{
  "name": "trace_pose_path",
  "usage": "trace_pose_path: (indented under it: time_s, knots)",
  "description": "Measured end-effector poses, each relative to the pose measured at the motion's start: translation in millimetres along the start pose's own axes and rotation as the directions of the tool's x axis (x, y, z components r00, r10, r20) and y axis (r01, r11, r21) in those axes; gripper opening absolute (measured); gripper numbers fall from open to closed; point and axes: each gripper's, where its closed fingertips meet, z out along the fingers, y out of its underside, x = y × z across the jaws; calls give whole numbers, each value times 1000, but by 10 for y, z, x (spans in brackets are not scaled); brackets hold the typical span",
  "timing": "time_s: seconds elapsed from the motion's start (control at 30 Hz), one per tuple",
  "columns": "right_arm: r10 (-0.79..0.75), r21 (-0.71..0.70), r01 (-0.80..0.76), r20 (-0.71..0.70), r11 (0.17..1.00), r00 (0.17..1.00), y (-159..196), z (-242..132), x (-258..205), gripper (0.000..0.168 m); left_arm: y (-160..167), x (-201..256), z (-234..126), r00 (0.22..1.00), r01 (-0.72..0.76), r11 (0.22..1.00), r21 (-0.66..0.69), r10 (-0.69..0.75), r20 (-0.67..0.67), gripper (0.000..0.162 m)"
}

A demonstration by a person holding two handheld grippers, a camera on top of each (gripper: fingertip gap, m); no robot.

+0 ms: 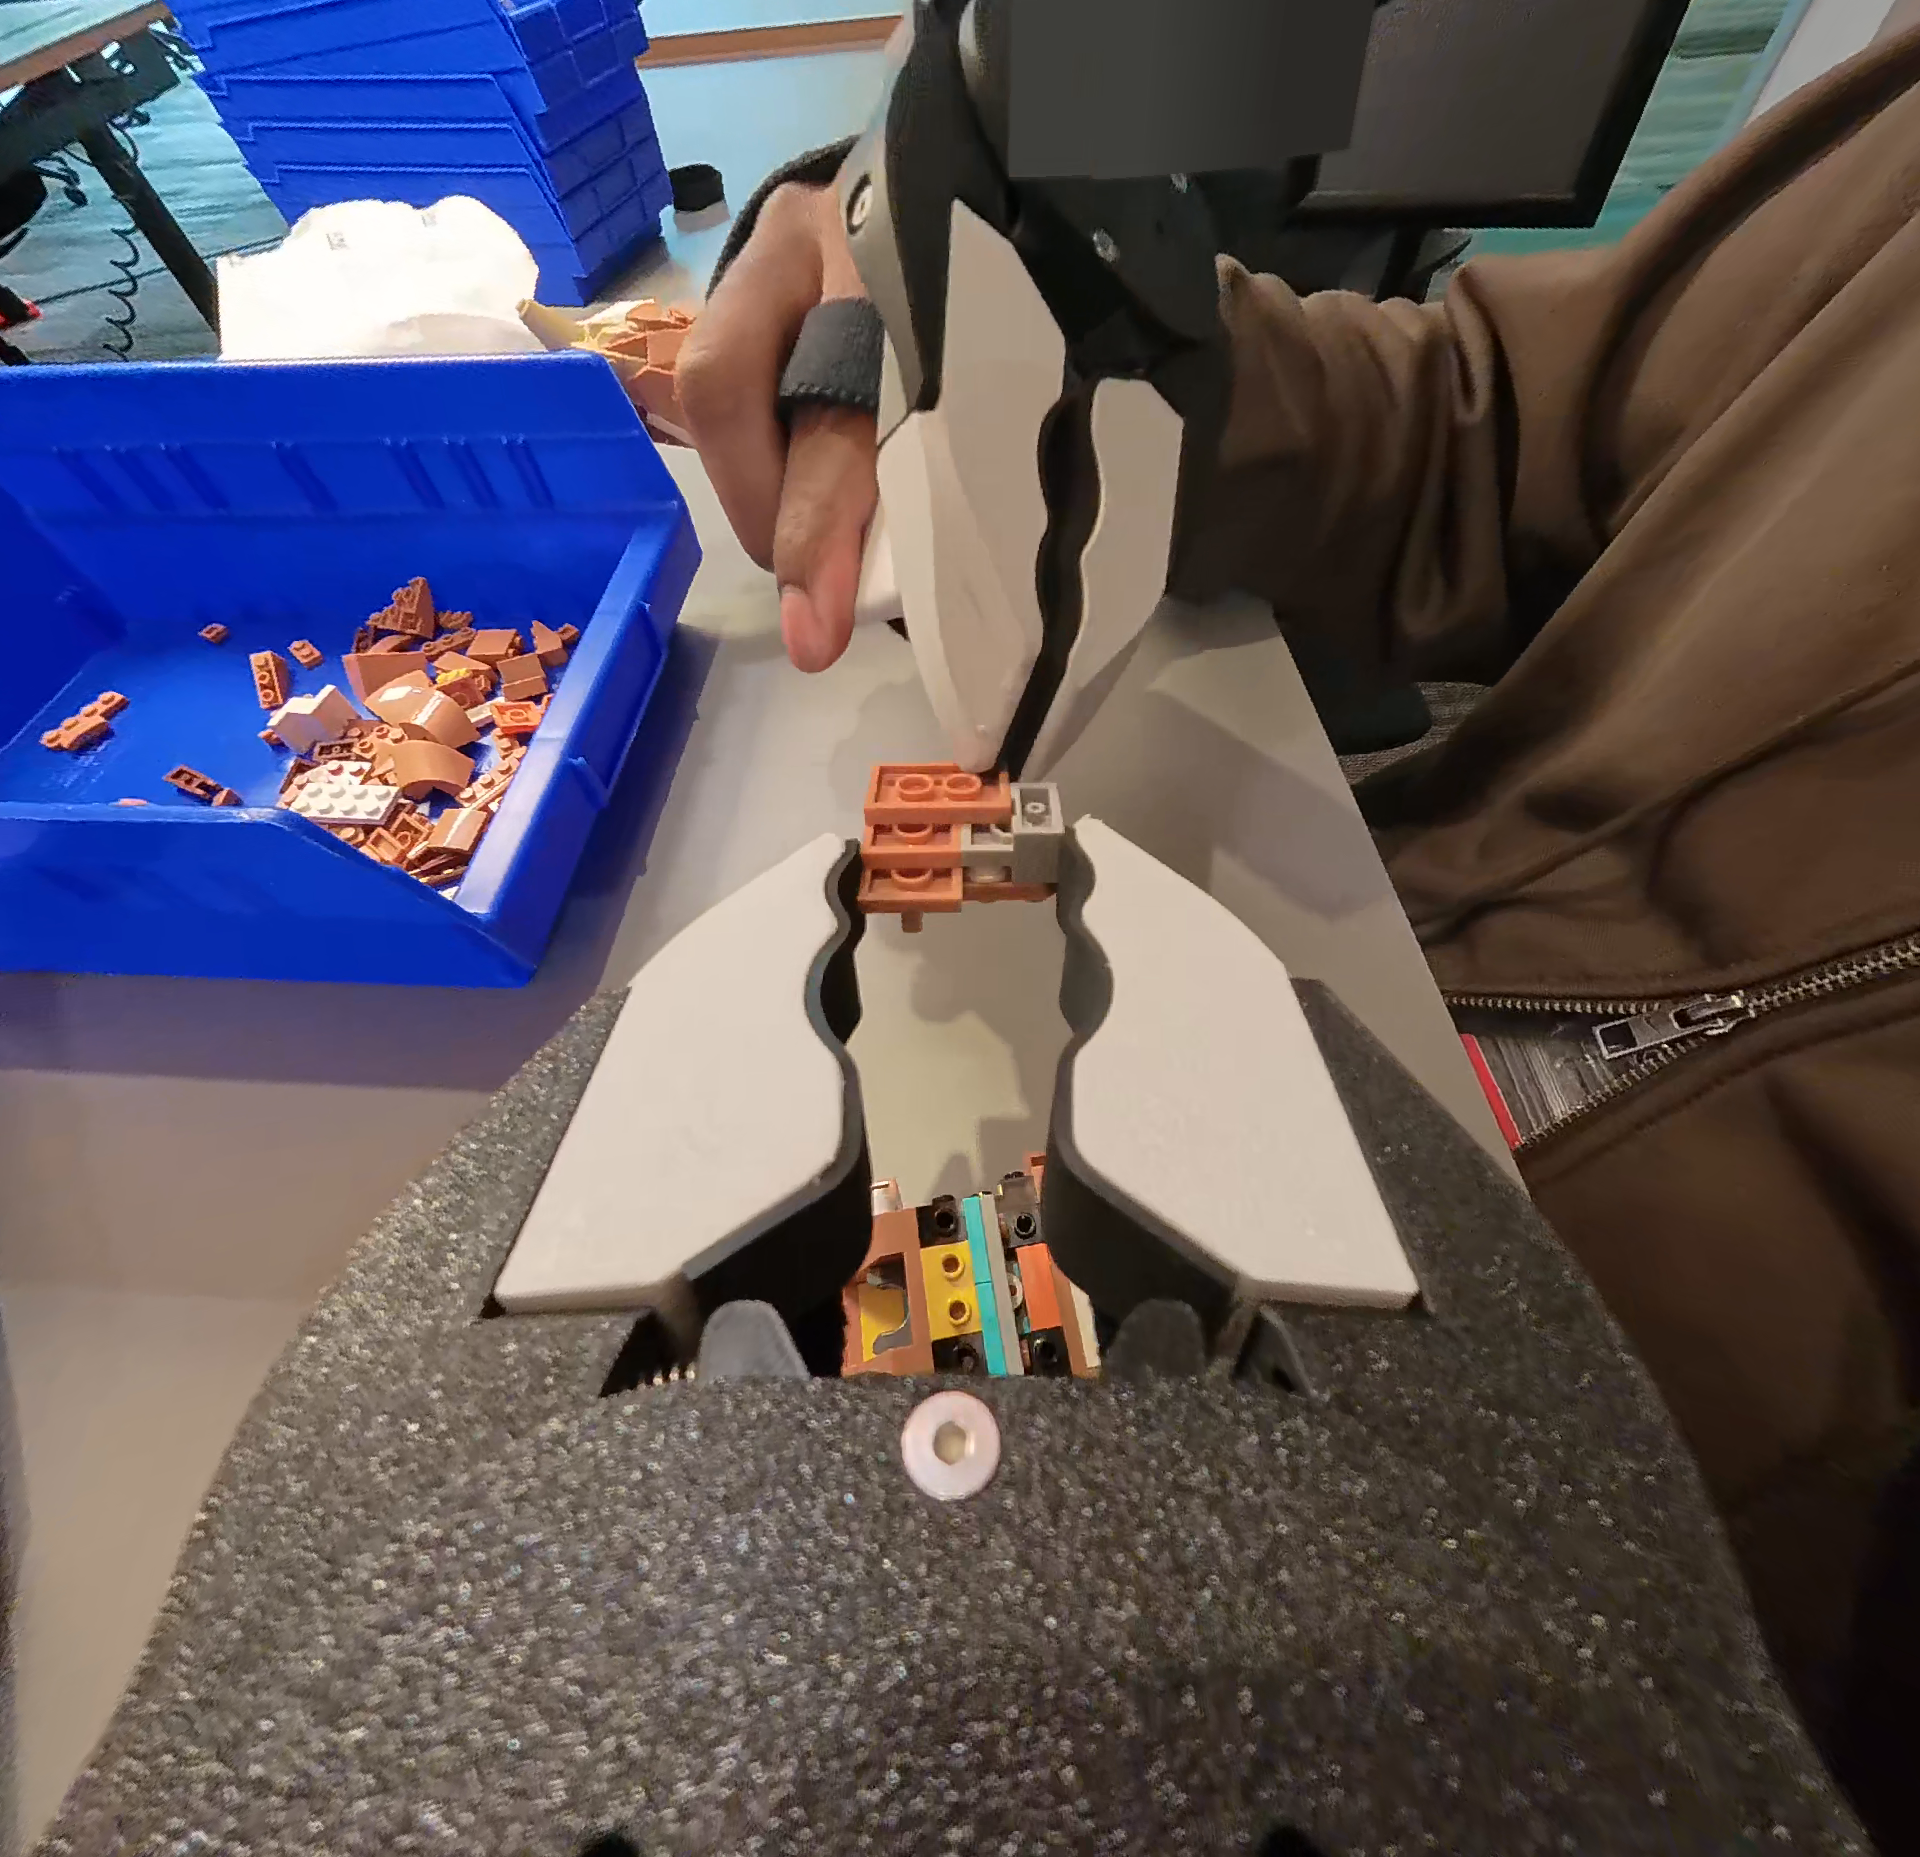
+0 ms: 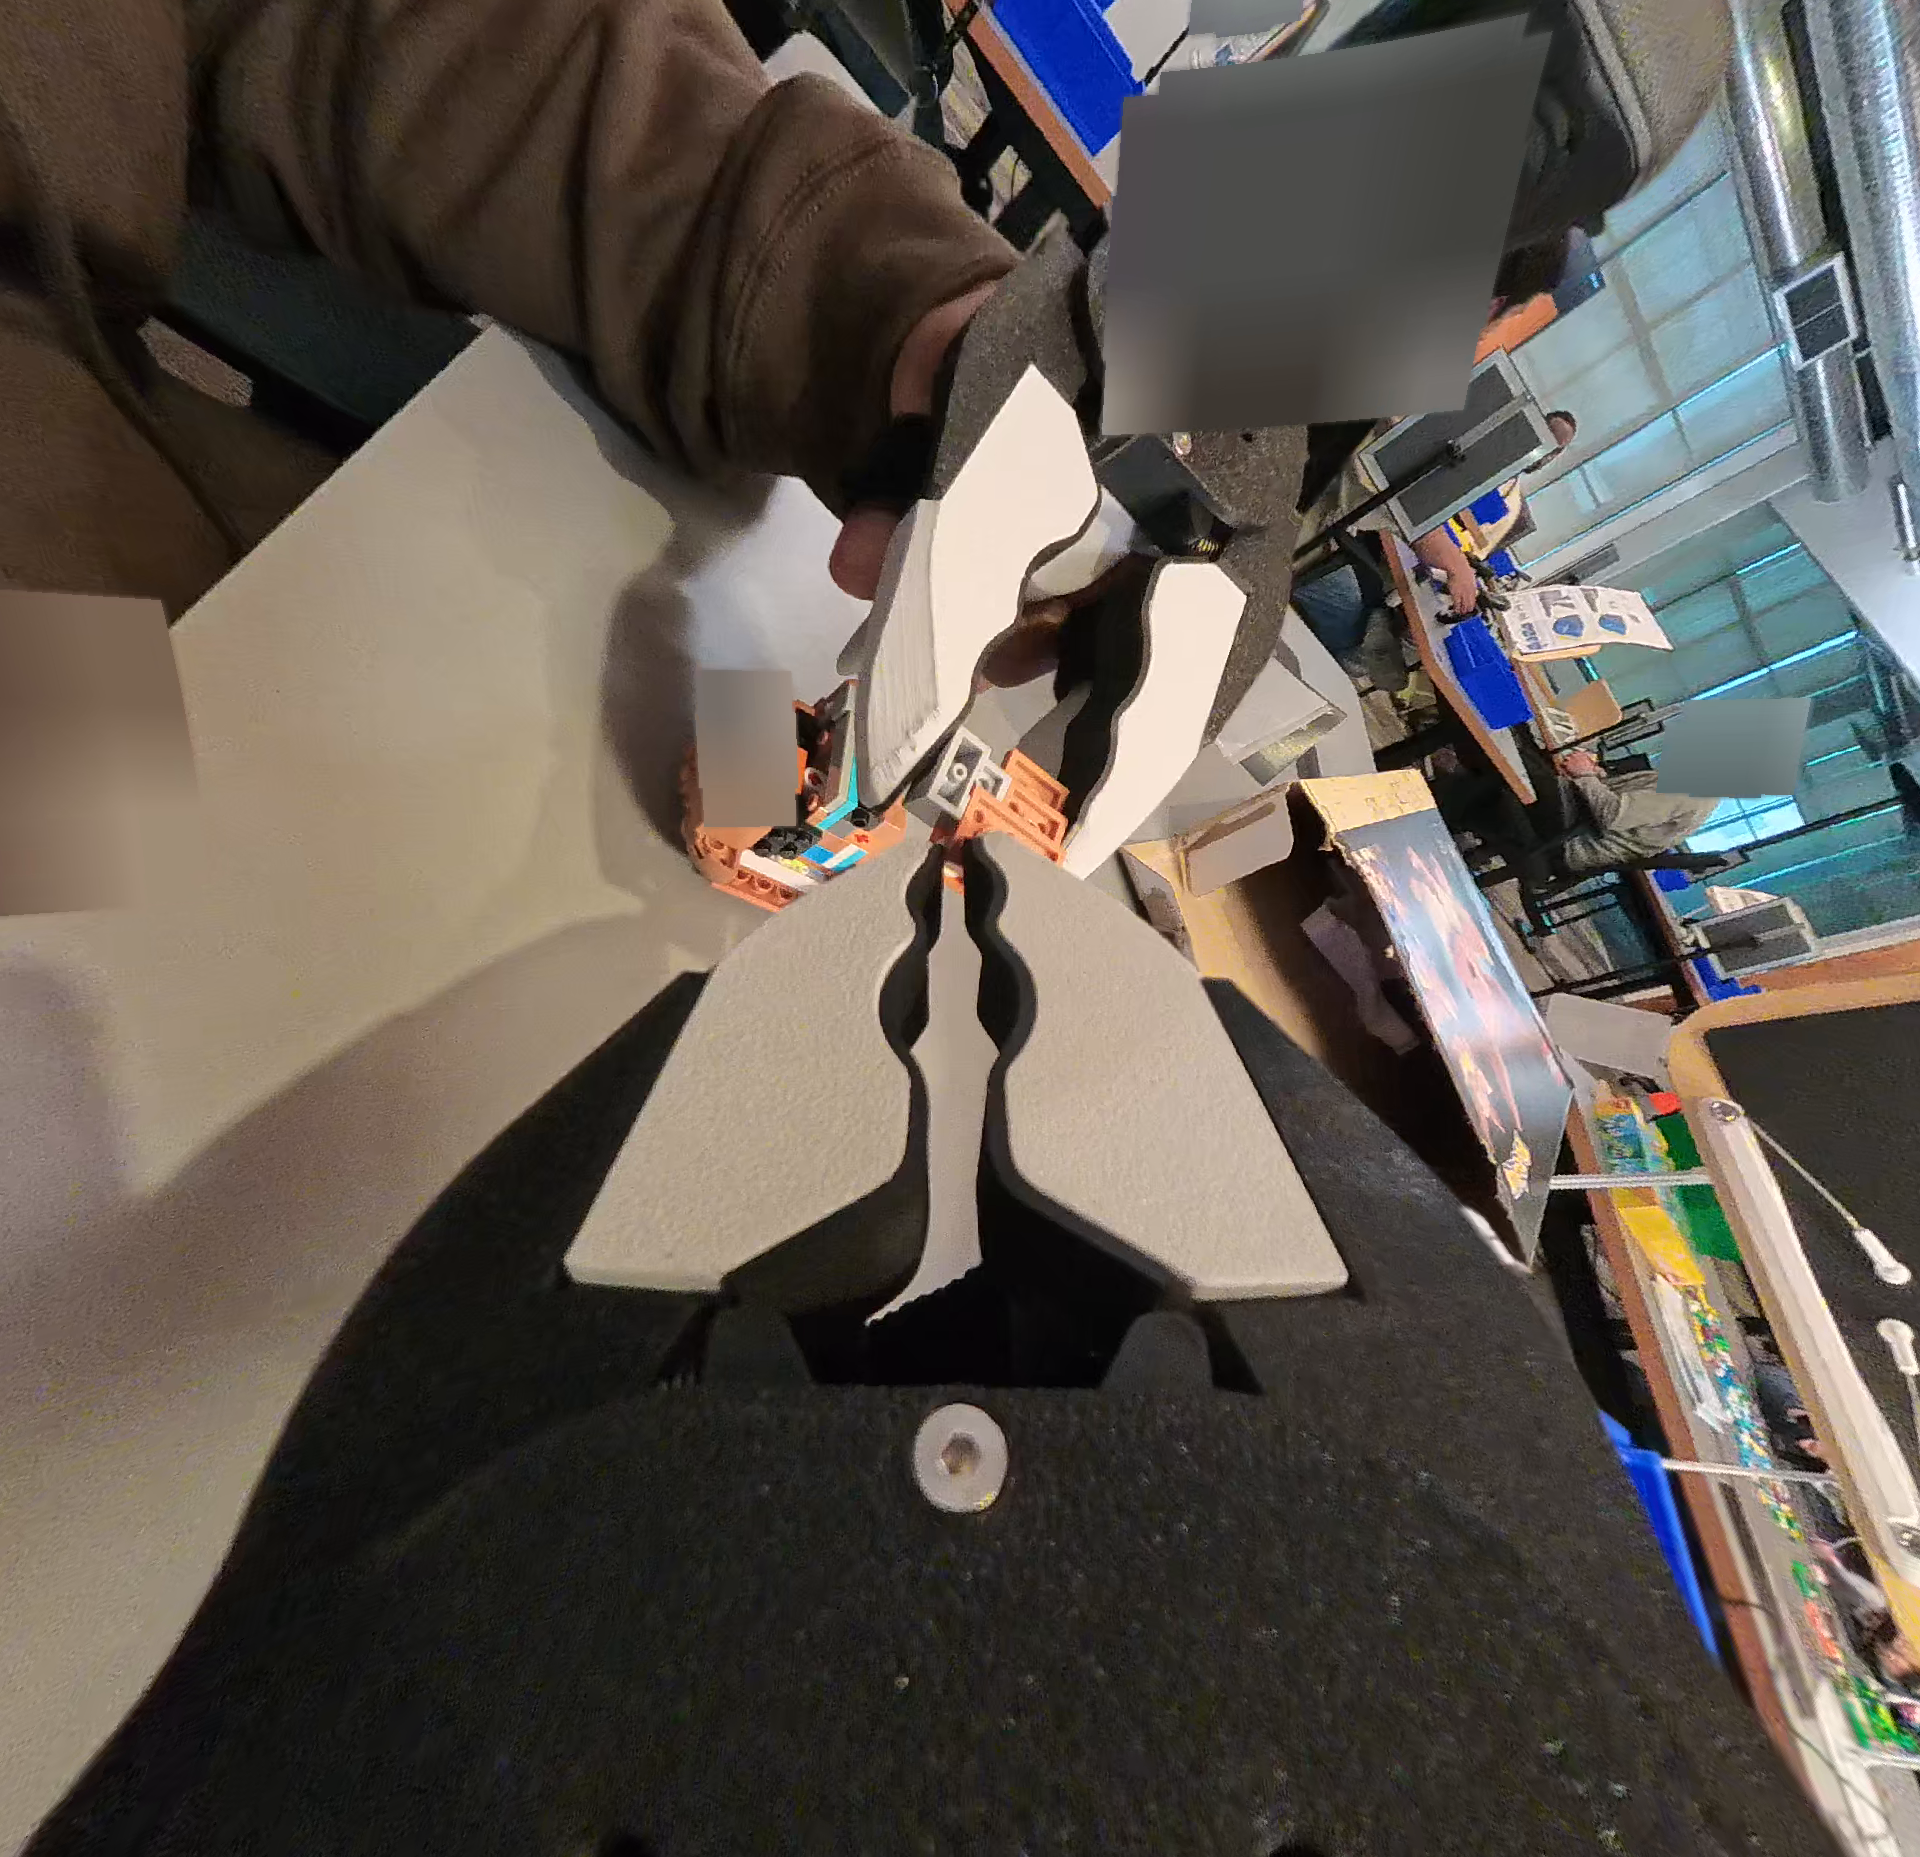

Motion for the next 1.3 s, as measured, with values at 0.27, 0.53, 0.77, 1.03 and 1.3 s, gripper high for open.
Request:
trace_pose_path:
  time_s: [0.27, 0.53, 0.77, 1.03, 1.3]
  knots:
    - [-168, -79, 163, -73, 984, 983, 80, 48, 2, 4, 69, -46, 0, 1000, 26, 999, -34, -25, 14, 36]
    - [-158, -116, 143, -136, 983, 978, 134, 67, 92, 2, 131, -127, -21, 997, 62, 997, -54, -60, 47, 36]
    - [118, 15, -118, -157, 993, 980, 182, 79, 147, 2, 169, -197, -26, 995, 31, 996, -78, -24, 97, 35]
    - [185, 56, -177, -230, 983, 955, 285, 112, 132, 0, 298, -266, 6, 989, 4, 987, -161, 20, 146, 35]
    - [213, 100, -189, -360, 977, 908, 297, 5, 273, 0, 477, -245, 179, 985, -47, 963, -267, 89, 147, 35]
